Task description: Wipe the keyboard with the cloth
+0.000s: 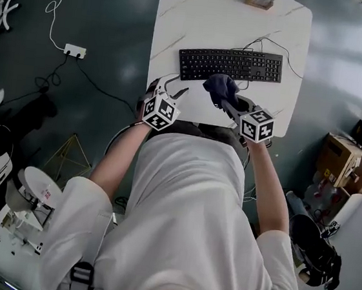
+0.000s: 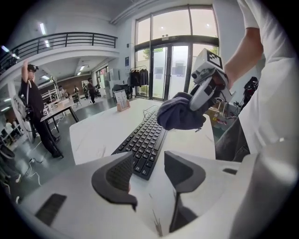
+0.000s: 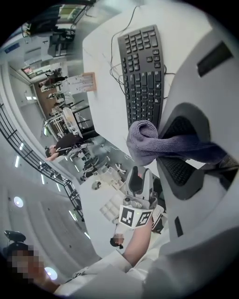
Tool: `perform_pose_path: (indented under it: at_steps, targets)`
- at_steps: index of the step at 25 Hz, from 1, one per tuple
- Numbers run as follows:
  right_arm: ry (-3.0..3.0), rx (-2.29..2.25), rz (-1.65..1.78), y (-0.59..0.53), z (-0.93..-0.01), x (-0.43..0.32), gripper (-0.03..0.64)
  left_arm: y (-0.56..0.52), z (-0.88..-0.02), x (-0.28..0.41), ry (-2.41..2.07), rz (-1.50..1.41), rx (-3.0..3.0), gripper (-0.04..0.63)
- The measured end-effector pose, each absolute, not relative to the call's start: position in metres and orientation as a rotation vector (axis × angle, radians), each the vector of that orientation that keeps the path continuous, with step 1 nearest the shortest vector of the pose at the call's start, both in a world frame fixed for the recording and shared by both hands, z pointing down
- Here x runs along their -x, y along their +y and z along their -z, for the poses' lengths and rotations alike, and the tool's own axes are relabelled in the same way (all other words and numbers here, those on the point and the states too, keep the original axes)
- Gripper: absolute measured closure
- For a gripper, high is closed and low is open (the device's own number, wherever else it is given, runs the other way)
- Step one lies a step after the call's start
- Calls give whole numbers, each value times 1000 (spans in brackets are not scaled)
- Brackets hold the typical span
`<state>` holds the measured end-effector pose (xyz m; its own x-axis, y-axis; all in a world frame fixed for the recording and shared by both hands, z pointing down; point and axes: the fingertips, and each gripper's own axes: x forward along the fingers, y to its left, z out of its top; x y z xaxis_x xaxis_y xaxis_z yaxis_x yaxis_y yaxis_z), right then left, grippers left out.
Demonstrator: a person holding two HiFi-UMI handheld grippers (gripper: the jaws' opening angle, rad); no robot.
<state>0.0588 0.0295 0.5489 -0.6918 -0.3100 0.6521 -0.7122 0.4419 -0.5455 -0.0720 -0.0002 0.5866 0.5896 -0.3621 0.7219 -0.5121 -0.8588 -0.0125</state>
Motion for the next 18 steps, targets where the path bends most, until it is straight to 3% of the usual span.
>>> perform_pose_path:
  at_steps: [7,18]
  targets:
    - [-2288,-973,-1140,52,-514,-92,520,12,-573,55,-758,-1140,-2662,468]
    - [-2418,-1046,-1002,101,-472,-113,520,62,-533,45,-925,-1078,-2636,537]
